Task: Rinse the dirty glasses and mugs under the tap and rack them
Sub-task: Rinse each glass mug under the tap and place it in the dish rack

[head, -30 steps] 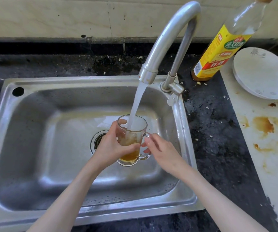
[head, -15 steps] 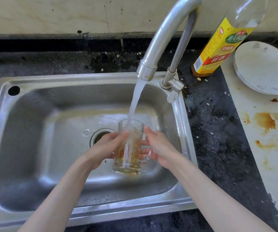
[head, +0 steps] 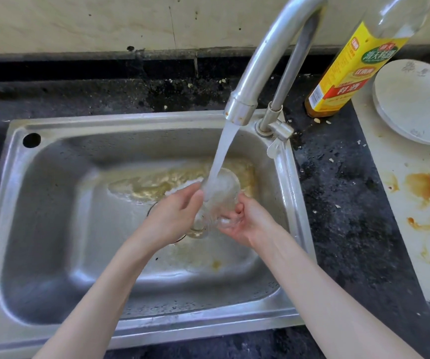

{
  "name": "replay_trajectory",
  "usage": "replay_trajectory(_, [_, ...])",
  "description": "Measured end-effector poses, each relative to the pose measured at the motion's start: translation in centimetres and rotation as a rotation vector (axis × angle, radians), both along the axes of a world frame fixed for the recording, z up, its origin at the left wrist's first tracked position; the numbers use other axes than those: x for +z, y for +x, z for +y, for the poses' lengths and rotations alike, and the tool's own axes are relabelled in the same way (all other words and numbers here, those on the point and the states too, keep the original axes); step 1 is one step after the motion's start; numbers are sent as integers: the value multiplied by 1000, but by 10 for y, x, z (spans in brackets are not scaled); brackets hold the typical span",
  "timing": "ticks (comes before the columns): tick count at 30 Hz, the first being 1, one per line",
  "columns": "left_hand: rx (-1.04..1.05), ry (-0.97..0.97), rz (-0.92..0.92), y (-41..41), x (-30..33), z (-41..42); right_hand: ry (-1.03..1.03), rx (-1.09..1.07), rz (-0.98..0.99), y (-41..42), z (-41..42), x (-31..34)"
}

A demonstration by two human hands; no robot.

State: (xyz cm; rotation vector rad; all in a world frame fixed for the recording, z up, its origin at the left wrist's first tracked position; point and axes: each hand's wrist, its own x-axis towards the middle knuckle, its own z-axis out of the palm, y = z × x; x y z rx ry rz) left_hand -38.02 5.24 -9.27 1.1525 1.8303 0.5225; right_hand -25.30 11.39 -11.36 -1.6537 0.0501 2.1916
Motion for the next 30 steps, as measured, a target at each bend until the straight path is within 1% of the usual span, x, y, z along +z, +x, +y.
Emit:
replay_trajectory(1, [13,-16,-9,0,-1,5,-18,-20,12,0,-2,2])
replay_trajectory(3, [157,11,-137,0,-6,13,-72,-72,40,2,-5,6])
replay_trajectory(5, [319,127,-294,4,-11,12,-134,-155,66,2,-4,3])
replay_trajectory(7, [367,258,-389,9,-15,4,-174,-203,80,2,-3,-1])
replay_trajectory(9, [263,303,-508,7,-18,-5,-215,-208,81,2,-5,-6])
replay_trajectory(12, [20,235,-612,-3,-17,-7,-276,-194,123,5,-9,-7])
replay_trajectory(13, [-12,209,-606,-5,-15,-4,-294,-194,135,7,-10,-8])
replay_trajectory(15, [27,207,-520,-3,-13,4,-304,-202,149,10,-10,-7])
replay_trajectory(16, [91,241,-466,2,-13,9,-303,-194,153,10,-11,-7])
replay_trajectory(19, [306,439,-311,20,-14,22,-304,-157,174,3,-13,-7])
replay_trajectory(20, [332,477,-259,23,-15,24,-303,-163,173,1,-14,-8])
replay_trajectory(21, [309,484,-248,22,-16,23,-303,-179,161,1,-14,-10])
replay_trajectory(22, [243,465,-277,19,-16,20,-304,-194,153,2,-14,-12])
replay_trajectory(24, [23,371,-379,10,-16,10,-296,-194,145,6,-13,-14])
replay_trajectory(25, [-61,312,-423,6,-16,5,-286,-185,142,8,-13,-14])
replay_trajectory(26, [-100,273,-448,4,-17,2,-270,-177,142,10,-12,-13])
replay_trajectory(28, [-36,288,-395,7,-21,2,-245,-174,126,9,-13,-8])
replay_trajectory(30, [115,316,-239,16,-24,10,-256,-189,104,6,-15,-7])
